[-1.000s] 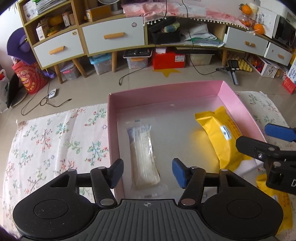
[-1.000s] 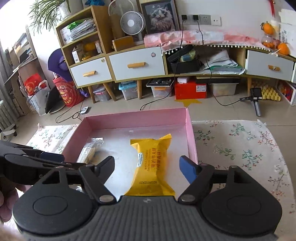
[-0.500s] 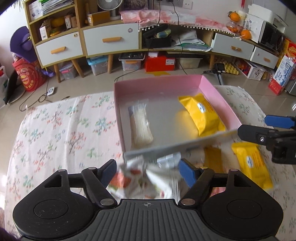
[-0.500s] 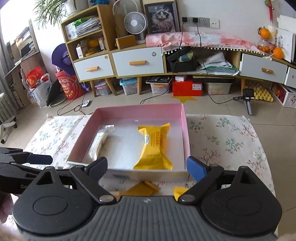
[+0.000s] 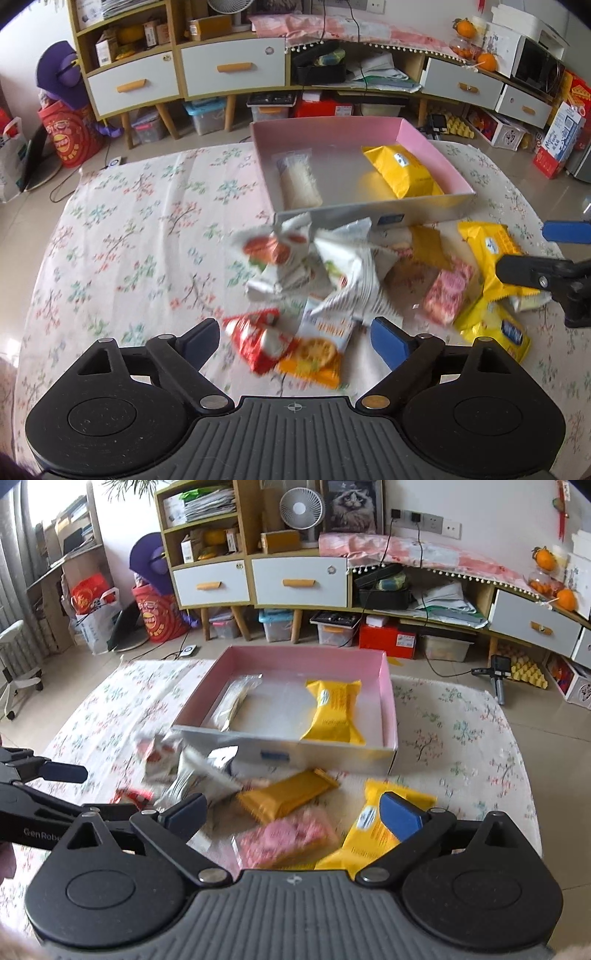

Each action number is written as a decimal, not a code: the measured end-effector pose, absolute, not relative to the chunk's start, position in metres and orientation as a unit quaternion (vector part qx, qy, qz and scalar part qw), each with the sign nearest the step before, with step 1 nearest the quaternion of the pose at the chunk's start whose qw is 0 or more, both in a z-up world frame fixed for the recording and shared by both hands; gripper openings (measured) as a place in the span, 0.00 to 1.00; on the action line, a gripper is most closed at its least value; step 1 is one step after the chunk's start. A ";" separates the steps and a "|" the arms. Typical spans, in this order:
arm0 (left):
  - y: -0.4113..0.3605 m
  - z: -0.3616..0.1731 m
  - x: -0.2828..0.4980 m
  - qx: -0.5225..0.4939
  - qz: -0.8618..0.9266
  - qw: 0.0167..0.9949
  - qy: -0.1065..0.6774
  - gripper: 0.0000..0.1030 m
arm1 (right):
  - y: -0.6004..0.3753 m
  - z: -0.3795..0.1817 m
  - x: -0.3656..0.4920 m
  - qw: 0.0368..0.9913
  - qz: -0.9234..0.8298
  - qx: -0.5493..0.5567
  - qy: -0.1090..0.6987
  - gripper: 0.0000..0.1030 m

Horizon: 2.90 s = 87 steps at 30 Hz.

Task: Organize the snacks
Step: 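Withdraw both tools from the tray back over the snack pile, then grasp the red candy packet with the right tool, then carry the red candy packet into the tray with the right tool while the left tool places another red packet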

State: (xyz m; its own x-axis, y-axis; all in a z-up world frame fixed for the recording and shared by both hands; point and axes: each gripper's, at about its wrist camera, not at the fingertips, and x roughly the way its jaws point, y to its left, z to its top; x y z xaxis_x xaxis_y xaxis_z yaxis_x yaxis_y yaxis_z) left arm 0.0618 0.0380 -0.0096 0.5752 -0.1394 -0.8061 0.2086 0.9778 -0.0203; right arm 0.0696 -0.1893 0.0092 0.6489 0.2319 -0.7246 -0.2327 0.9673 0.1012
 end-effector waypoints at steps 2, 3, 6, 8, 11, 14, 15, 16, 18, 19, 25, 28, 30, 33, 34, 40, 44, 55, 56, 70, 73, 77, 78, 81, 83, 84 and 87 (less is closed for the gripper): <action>0.044 -0.013 0.051 0.038 -0.107 0.895 0.431 0.91 | -0.188 0.006 0.060 0.906 0.133 0.001 0.401 0.97; 0.046 -0.015 0.045 0.042 -0.114 0.899 0.422 0.93 | -0.187 0.003 0.055 0.906 0.137 0.003 0.401 0.97; 0.051 -0.025 0.031 0.051 -0.128 0.901 0.412 0.93 | -0.185 -0.003 0.040 0.905 0.154 -0.004 0.397 0.97; 0.056 -0.032 0.021 0.050 -0.138 0.902 0.406 0.93 | -0.183 -0.006 0.028 0.907 0.160 -0.009 0.388 0.99; 0.064 -0.041 0.007 0.043 -0.148 0.907 0.393 0.93 | -0.180 -0.013 0.011 0.907 0.180 -0.006 0.380 0.99; 0.068 -0.051 -0.005 0.048 -0.158 0.912 0.377 0.93 | -0.178 -0.018 -0.007 0.908 0.199 -0.003 0.369 0.99; 0.069 -0.054 -0.009 0.050 -0.161 0.914 0.369 0.93 | -0.176 -0.020 -0.014 0.909 0.204 -0.007 0.363 0.99; 0.070 -0.057 -0.013 0.053 -0.164 0.917 0.360 0.93 | -0.174 -0.021 -0.021 0.910 0.209 -0.013 0.357 0.99; 0.072 -0.064 -0.021 0.060 -0.169 0.920 0.348 0.93 | -0.170 -0.024 -0.034 0.912 0.226 -0.031 0.341 0.99; 0.073 -0.067 -0.024 0.061 -0.171 0.921 0.346 0.93 | -0.167 -0.026 -0.040 0.912 0.233 -0.039 0.335 0.99; 0.079 -0.085 -0.032 0.062 -0.167 0.926 0.332 0.93 | -0.155 -0.036 -0.070 0.904 0.283 -0.071 0.313 0.99; 0.083 -0.093 -0.032 0.060 -0.158 0.931 0.323 0.93 | -0.148 -0.040 -0.084 0.897 0.308 -0.101 0.300 0.99; 0.085 -0.096 -0.031 0.060 -0.149 0.934 0.319 0.93 | -0.144 -0.043 -0.091 0.891 0.324 -0.119 0.295 0.99; 0.087 -0.096 -0.024 0.045 -0.149 0.932 0.326 0.93 | -0.137 -0.048 -0.096 0.877 0.345 -0.139 0.304 0.93; 0.087 -0.096 -0.021 0.044 -0.148 0.933 0.325 0.93 | -0.136 -0.050 -0.097 0.874 0.349 -0.143 0.306 0.92; 0.083 -0.096 -0.007 0.046 -0.139 0.934 0.327 0.93 | -0.133 -0.056 -0.099 0.868 0.354 -0.152 0.312 0.72; 0.080 -0.096 0.003 0.044 -0.128 0.935 0.328 0.92 | -0.132 -0.058 -0.097 0.863 0.358 -0.156 0.319 0.54; 0.066 -0.085 0.028 0.038 -0.111 0.943 0.312 0.83 | -0.135 -0.055 -0.091 0.863 0.357 -0.169 0.316 0.23; 0.065 -0.084 0.030 0.035 -0.109 0.943 0.313 0.82 | -0.136 -0.055 -0.091 0.863 0.356 -0.171 0.315 0.23; 0.067 -0.078 0.047 -0.012 -0.045 0.937 0.346 0.30 | -0.139 -0.041 -0.075 0.880 0.329 -0.166 0.301 0.22; 0.068 -0.075 0.049 -0.023 -0.041 0.936 0.350 0.30 | -0.141 -0.037 -0.065 0.885 0.318 -0.155 0.304 0.22; 0.067 -0.070 0.049 -0.026 -0.041 0.937 0.347 0.30 | -0.141 -0.034 -0.047 0.892 0.295 -0.134 0.313 0.22; 0.068 -0.069 0.048 -0.028 -0.041 0.936 0.347 0.30 | -0.141 -0.032 -0.043 0.895 0.290 -0.131 0.313 0.22; 0.071 -0.066 0.047 -0.039 -0.040 0.935 0.351 0.30 | -0.141 -0.025 -0.032 0.902 0.279 -0.115 0.308 0.22; 0.074 -0.064 0.046 -0.046 -0.036 0.935 0.351 0.30 | -0.141 -0.021 -0.023 0.907 0.270 -0.105 0.307 0.22; 0.076 -0.062 0.046 -0.050 -0.035 0.935 0.351 0.30 | -0.141 -0.020 -0.018 0.909 0.263 -0.101 0.306 0.22; 0.081 -0.056 0.045 -0.057 -0.033 0.935 0.348 0.30 | -0.139 -0.012 -0.004 0.916 0.249 -0.087 0.303 0.22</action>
